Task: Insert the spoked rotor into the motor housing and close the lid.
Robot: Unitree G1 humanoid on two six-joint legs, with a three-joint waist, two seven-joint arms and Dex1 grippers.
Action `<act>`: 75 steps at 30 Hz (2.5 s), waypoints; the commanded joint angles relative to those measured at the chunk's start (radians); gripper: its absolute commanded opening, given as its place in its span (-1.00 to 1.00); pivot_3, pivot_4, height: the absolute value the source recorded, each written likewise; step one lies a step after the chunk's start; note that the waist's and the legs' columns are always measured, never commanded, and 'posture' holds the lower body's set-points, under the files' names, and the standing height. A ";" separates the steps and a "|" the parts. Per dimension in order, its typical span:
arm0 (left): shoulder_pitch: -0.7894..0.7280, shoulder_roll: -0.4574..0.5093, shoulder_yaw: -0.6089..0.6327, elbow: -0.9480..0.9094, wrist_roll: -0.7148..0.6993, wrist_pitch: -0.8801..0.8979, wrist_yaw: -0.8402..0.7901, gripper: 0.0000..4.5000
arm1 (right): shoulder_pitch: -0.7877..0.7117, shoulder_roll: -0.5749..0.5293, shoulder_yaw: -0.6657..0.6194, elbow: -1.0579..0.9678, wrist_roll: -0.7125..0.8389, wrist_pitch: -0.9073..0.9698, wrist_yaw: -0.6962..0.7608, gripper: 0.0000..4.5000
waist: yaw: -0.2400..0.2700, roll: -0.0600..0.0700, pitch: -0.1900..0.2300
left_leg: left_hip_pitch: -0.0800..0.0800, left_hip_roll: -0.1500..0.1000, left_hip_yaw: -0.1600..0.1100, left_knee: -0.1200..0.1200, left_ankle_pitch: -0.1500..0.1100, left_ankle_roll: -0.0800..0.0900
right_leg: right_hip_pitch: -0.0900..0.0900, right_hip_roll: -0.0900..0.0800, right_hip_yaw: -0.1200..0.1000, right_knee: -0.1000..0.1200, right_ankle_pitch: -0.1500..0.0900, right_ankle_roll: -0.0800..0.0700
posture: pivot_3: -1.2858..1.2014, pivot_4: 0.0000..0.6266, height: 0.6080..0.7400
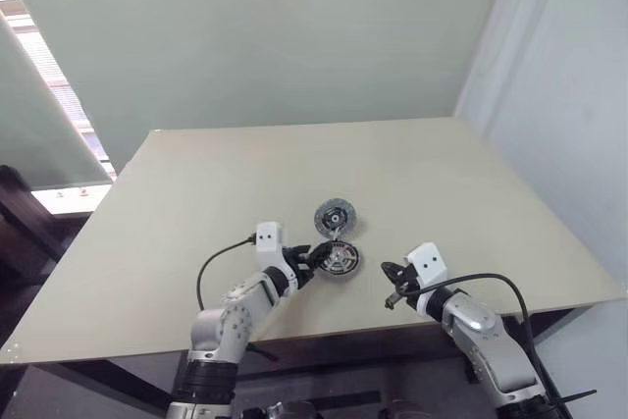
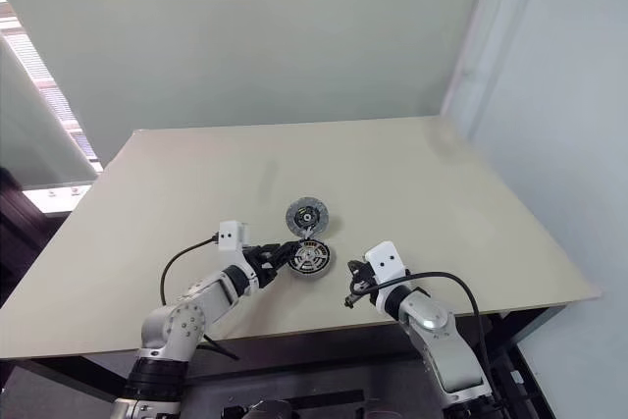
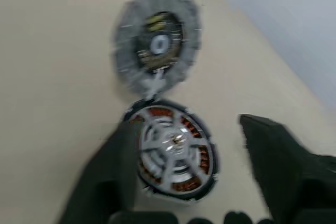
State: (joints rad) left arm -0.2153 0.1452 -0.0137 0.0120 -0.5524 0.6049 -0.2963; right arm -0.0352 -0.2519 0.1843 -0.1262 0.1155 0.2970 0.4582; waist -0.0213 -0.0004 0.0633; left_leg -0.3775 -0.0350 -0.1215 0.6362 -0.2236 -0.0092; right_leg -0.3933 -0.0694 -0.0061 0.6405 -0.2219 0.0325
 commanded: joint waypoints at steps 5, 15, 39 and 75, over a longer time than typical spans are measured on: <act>-0.111 -0.036 -0.065 0.173 0.173 -0.196 -0.044 -0.89 | -0.008 0.009 -0.007 -0.042 -0.003 -0.018 -0.017 -1.00 | 0.002 0.000 0.000 | 0.000 0.000 0.000 0.000 0.001 0.002 | 0.000 0.000 0.000 0.000 0.000 0.000 | 0.03 -1.00 1.00; -0.222 -0.112 -0.110 0.464 0.331 -0.366 -0.063 -0.99 | -0.001 0.018 -0.004 -0.054 -0.008 -0.022 -0.034 -1.00 | 0.006 0.000 0.000 | 0.000 0.000 0.000 0.000 0.001 0.002 | 0.000 0.000 0.000 0.000 0.001 0.002 | 0.03 -1.00 1.00; -0.093 -0.067 0.065 0.136 0.130 -0.266 -0.243 -1.00 | -0.045 0.055 -0.083 -0.089 0.115 0.083 -0.036 -0.83 | -0.001 0.000 0.000 | 0.000 0.000 0.000 -0.001 0.001 0.002 | 0.000 0.000 0.000 0.001 0.001 0.003 | 0.03 -1.00 1.00; 0.154 0.162 0.135 -0.162 0.073 -0.186 -0.259 -1.00 | -0.370 -0.207 0.279 0.055 -0.004 0.235 0.217 0.99 | -0.027 0.003 -0.001 | 0.001 0.000 0.002 -0.005 0.001 0.003 | -0.003 0.001 0.003 0.001 0.002 0.002 | 0.03 -1.00 1.00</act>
State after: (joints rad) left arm -0.0568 0.2895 0.1326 -0.1004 -0.4828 0.4146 -0.5349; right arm -0.3604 -0.4386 0.4070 -0.0186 0.1750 0.5981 0.6209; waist -0.0482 0.0025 0.0624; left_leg -0.3769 -0.0349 -0.1192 0.6316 -0.2222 -0.0066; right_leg -0.3964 -0.0686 -0.0031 0.6416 -0.2204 0.0349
